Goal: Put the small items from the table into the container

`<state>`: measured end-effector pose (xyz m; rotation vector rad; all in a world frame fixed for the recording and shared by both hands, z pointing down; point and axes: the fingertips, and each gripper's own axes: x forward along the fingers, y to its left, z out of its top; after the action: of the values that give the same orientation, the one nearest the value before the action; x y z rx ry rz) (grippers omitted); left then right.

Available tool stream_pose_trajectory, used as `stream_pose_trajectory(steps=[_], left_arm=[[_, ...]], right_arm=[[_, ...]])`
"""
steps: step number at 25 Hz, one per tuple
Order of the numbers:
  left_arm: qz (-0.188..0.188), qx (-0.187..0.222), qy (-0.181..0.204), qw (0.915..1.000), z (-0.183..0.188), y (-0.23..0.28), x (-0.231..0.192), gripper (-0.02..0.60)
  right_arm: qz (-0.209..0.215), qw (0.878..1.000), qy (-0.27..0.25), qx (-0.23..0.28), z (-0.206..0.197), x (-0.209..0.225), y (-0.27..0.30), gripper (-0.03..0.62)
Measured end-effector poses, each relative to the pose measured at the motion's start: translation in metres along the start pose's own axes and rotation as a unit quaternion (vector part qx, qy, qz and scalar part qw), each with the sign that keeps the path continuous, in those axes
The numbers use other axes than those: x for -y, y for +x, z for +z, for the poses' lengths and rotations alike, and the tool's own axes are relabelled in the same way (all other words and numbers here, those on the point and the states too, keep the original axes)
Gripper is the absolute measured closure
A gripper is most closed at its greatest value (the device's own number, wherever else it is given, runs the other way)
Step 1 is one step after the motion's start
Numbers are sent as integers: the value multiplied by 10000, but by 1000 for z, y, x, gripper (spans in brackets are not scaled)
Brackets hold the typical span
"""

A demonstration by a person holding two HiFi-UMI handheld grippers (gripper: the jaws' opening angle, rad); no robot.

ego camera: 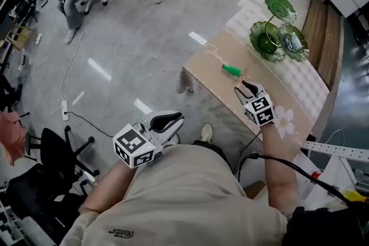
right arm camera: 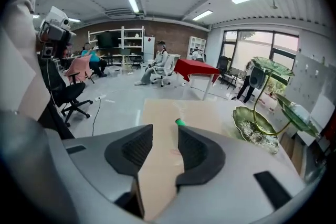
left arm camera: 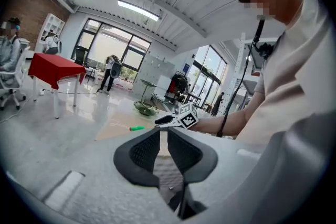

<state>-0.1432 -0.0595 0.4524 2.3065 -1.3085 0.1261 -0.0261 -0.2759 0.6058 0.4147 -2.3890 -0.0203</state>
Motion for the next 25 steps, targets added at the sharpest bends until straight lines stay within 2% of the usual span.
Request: stream_pose_trajectory(steps=[7, 13, 17, 25], left_arm=[[682, 144, -190, 9974, 8, 8, -7, 552], [1151, 145, -329, 9927, 6, 13, -6, 552], [1290, 109, -352, 9910, 10, 22, -5, 552], [1320, 132, -257, 9908, 25, 43, -5, 552]], right_arm=[[293, 9978, -468, -359, -16, 45, 65, 411], [698, 9927, -734, -652, -30, 54, 104, 404], [840, 9899, -805, -815, -42, 58, 121, 402], [962, 9913, -655, -617, -36, 63, 111, 432]])
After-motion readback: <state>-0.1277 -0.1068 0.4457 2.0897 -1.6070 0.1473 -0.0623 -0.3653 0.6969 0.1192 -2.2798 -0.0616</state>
